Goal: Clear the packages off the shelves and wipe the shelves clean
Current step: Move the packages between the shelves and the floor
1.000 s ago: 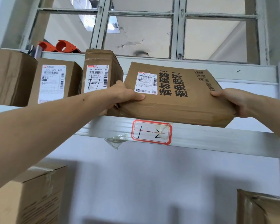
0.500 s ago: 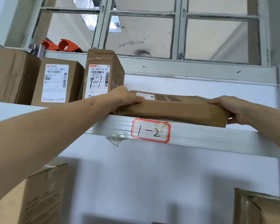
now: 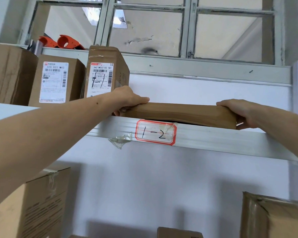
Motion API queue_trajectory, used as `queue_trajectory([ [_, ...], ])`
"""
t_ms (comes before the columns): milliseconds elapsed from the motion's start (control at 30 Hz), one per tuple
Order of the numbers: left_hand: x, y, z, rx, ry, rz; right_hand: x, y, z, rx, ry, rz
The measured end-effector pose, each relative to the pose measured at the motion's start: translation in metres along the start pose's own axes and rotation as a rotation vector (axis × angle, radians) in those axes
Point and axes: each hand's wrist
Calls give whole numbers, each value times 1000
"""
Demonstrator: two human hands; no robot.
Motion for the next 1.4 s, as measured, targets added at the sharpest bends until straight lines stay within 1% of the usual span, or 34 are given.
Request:
queue_trajectory([
  [133,3,4,-3,-24,21,118,3,-1,-6,9,2,-54],
  [300,11,10,-3,-116,60,298,13,1,-14,34,-30,-124],
  [467,19,25,-20,-274,172,464,29,0,-28,100,11,-200],
  [633,9,56,-39,-465,239,523,50,2,-55,171,88,-378],
  [700,3,69,-46,-544,244,511,60,3,-67,178,129,-460],
  [767,-4,81,-54,-622,238,478,71,4,-85,190,191,-601],
  [833,-13,93,-65,-702,229,419,81,7,-108,200,256,-762],
  [933,-27,111,-87,-814,191,286,96,18,-141,182,293,-883],
  [1133,-72,158,-155,-1016,44,12,132,67,-218,25,281,-1100],
  [1267,-113,185,-214,-1143,-9,-48,155,109,-270,-101,238,-1210],
  [1400,-168,207,-278,-1249,-103,-61,182,157,-321,-228,200,-1258],
])
Point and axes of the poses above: each hand's wrist, its own z-axis towards the middle knuckle, its own x-axis out of the back of the hand, y = z × x, and after that the axes turned 2 degrees about z, right-handed
